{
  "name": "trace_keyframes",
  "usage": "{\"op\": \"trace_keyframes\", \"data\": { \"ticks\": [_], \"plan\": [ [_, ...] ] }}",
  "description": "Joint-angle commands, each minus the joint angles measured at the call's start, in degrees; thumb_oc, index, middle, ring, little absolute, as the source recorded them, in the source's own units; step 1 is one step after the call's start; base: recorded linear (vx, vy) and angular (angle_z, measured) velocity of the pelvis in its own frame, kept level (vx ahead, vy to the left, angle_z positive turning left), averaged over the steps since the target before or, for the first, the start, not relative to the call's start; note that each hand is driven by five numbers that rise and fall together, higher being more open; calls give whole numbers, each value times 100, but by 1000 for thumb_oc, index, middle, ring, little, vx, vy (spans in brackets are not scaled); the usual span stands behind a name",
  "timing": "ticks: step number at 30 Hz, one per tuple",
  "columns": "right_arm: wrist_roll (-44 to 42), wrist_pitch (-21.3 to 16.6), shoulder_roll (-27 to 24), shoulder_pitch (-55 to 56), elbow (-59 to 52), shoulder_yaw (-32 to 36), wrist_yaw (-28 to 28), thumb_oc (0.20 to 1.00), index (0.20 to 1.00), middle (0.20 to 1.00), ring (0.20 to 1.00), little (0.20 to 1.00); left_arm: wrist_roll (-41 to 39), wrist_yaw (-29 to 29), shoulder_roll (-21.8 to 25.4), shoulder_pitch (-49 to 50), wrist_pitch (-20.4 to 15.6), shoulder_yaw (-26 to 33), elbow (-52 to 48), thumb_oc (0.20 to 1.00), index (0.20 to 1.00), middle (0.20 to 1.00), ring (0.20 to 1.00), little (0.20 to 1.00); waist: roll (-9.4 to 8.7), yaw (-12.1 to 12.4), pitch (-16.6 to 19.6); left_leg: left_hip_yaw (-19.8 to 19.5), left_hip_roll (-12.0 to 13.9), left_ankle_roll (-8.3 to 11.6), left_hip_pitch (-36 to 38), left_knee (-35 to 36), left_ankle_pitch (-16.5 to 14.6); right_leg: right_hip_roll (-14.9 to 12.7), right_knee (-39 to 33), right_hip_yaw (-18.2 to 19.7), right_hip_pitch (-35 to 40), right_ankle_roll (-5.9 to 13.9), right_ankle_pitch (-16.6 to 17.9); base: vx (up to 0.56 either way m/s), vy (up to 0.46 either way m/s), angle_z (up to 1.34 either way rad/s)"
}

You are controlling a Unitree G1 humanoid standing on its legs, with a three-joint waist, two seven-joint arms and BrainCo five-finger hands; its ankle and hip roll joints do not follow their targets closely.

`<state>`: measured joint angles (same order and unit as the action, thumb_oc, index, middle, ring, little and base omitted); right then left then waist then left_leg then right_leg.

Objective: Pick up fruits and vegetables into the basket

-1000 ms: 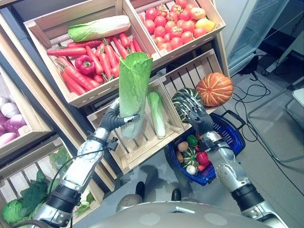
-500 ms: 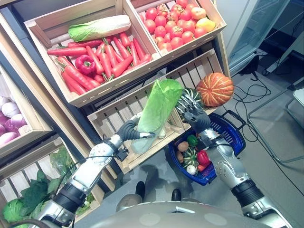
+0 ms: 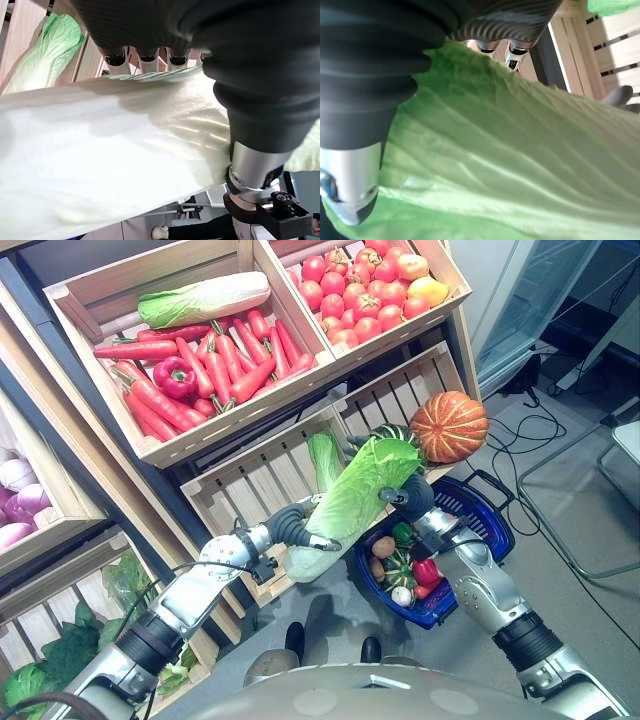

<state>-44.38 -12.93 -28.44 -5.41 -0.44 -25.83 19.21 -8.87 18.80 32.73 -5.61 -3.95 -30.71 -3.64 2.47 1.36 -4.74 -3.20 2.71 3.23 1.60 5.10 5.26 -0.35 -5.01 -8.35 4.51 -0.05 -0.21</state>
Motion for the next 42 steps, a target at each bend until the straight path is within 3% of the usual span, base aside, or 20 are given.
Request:
{"op": "trace_keyframes", "data": {
  "ticks": [1, 7, 12, 13, 14, 15, 26, 35, 37, 38, 39, 42],
  "plan": [
    [-213, -76, 164, -430, -614, -342, 263, 1000, 1000, 1000, 1000, 1000, -112, 137, 112, -564, -257, -304, -77, 200, 200, 200, 200, 200, -348, -27, 169, 180, -255, -374, 104, -10, -491, -365, 1, 308, -131, 552, 252, 0, 0, 0],
    [-655, 74, 295, -438, -525, -434, 424, 1000, 1000, 1000, 1000, 1000, -690, 64, 16, -574, -517, -291, -137, 200, 200, 200, 200, 200, -346, -9, 190, 179, -262, -380, 93, -10, -485, -367, 1, 310, -139, 548, 265, 0, 0, 0],
    [-799, 90, 414, -345, -506, -434, 526, 1000, 1000, 1000, 1000, 1000, -847, 97, -81, -468, -513, -272, -218, 200, 200, 200, 200, 200, -340, -2, 209, 180, -267, -392, 82, -10, -480, -371, 1, 305, -151, 543, 278, 0, 0, 0],
    [-830, 93, 422, -342, -504, -435, 542, 934, 934, 934, 934, 934, -869, 108, -84, -463, -507, -275, -217, 200, 200, 200, 200, 200, -339, -1, 209, 183, -267, -392, 82, -10, -480, -372, 1, 304, -151, 543, 277, 0, 0, 0],
    [-888, 101, 458, -328, -479, -420, 601, 514, 514, 514, 514, 514, -964, 171, -94, -442, -504, -279, -192, 200, 200, 200, 200, 200, -338, 1, 212, 180, -271, -396, 79, -10, -480, -372, 1, 301, -153, 542, 274, 0, 0, 0],
    [-937, 128, 479, -324, -472, -402, 637, 200, 200, 200, 200, 200, -1035, 224, -113, -425, -477, -278, -179, 200, 200, 200, 200, 200, -338, 2, 215, 177, -271, -398, 81, -10, -480, -372, 1, 301, -153, 539, 274, 0, 0, 0],
    [-1429, 391, 660, -243, -378, -412, 926, 200, 200, 200, 200, 200, -1329, 107, -208, -303, -171, -227, -36, 200, 200, 200, 200, 200, -345, 14, 237, 187, -264, -392, 81, -10, -458, -370, 1, 304, -145, 534, 280, 0, 0, 0],
    [-1335, 332, 676, -92, -206, -122, 412, 200, 200, 200, 200, 200, -1068, -414, -226, -104, 267, 132, 308, 200, 200, 200, 200, 200, -341, 2, 190, 197, -262, -394, 46, -10, -434, -357, 1, 325, -190, 528, 304, 0, 0, 0],
    [-1357, 232, 685, -23, -123, 18, 245, 200, 200, 200, 200, 200, -995, -526, -220, -29, 266, 309, 359, 561, 561, 561, 561, 561, -339, 1, 169, 209, -258, -396, 43, -10, -430, -353, 1, 323, -194, 521, 308, 0, 0, 0],
    [-1366, 194, 689, -14, -99, 43, 204, 200, 200, 200, 200, 200, -968, -555, -216, -16, 251, 339, 377, 909, 909, 909, 909, 909, -339, 2, 166, 215, -256, -397, 42, -10, -430, -352, 1, 321, -196, 519, 308, 0, 0, 0],
    [-1327, 116, 726, 20, -52, 131, 113, 200, 200, 200, 200, 200, -892, -622, -220, 20, 218, 428, 405, 1000, 1000, 1000, 1000, 1000, -335, 2, 149, 219, -258, -397, 30, -10, -428, -348, 1, 326, -202, 515, 308, 0, 0, 0],
    [-1192, -130, 799, 142, 20, 423, -274, 200, 200, 200, 200, 200, -618, -913, -193, 165, 118, 730, 401, 1000, 1000, 1000, 1000, 1000, -324, -7, 70, 257, -261, -403, 11, -10, -424, -340, 1, 341, -228, 500, 315, 0, 0, 0]
  ]
}}
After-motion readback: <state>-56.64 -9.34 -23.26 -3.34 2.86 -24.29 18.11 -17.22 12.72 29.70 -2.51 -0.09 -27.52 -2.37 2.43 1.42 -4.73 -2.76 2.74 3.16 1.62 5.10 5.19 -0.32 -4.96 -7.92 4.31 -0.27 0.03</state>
